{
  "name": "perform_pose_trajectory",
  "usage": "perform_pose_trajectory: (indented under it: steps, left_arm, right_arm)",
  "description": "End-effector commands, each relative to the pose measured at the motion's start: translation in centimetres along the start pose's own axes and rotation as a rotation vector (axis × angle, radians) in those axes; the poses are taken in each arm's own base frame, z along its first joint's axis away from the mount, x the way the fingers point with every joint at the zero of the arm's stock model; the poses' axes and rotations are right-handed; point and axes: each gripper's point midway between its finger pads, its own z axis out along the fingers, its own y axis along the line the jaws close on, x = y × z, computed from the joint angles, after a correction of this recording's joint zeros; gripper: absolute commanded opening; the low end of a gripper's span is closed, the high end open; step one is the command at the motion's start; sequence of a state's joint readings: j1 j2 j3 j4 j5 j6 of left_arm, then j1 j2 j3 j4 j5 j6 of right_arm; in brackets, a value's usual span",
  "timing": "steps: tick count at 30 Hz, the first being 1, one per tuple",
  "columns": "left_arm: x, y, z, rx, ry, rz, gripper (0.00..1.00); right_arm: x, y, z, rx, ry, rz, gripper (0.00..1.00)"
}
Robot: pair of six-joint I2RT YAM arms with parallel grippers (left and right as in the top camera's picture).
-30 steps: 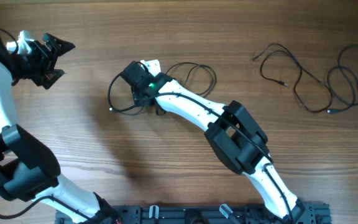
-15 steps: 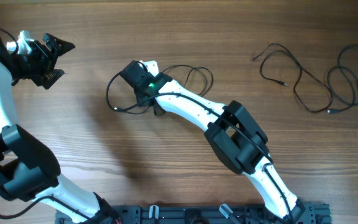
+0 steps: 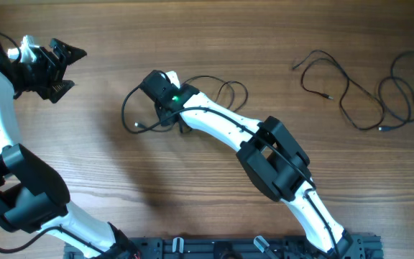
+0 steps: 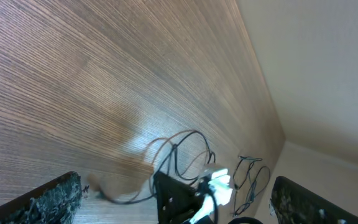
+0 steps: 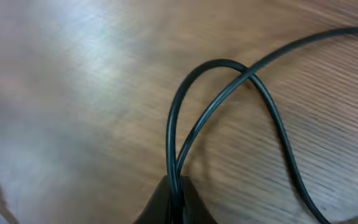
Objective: Untangle cables
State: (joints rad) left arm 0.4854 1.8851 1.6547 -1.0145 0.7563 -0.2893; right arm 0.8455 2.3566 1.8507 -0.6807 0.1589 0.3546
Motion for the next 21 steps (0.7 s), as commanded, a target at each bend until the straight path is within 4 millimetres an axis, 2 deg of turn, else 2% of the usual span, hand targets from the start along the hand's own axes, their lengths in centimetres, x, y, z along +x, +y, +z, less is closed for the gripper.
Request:
perform_pose_trajectory:
  steps: [1, 5, 8, 9, 11, 13, 17, 21]
  left_arm:
    - [0.0, 0.1, 0.0, -0.001, 0.000, 0.019, 1.00]
    - [0.0, 0.1, 0.0, -0.001, 0.000, 0.019, 1.00]
    - [0.0, 0.1, 0.0, -0.001, 0.000, 0.019, 1.00]
    - [0.0, 0.1, 0.0, -0.001, 0.000, 0.019, 1.00]
    - [0.0, 0.1, 0.0, -0.001, 0.000, 0.019, 1.00]
    - [0.0, 0.1, 0.0, -0.001, 0.000, 0.019, 1.00]
    - [0.0, 0.1, 0.0, -0.001, 0.000, 0.019, 1.00]
    - [0.0, 0.1, 0.0, -0.001, 0.000, 0.019, 1.00]
  right_arm:
    - [-4.6, 2.0, -7.3, -0.137, -0.152, -0.179, 0.04]
    - [-9.2, 1.7, -14.3, -0.156, -0.362, -0.241, 0.04]
    - [-11.8, 0.7, -19.3, -0.137, -0.503, -0.316, 0.04]
    - [-12.8, -0.1, -21.3, -0.107, -0.561, -0.331, 0.04]
    - [-14.2, -1.8, -23.9, -0.047, -0.634, -0.332, 0.04]
    - [-15.5, -4.4, -26.9, 0.039, -0.708, -0.301, 0.04]
    - [-16.5, -9.6, -30.1, 0.184, -0.763, -0.203, 0.04]
    - [-16.3, -14.1, -30.0, 0.287, -0.728, -0.137, 0.04]
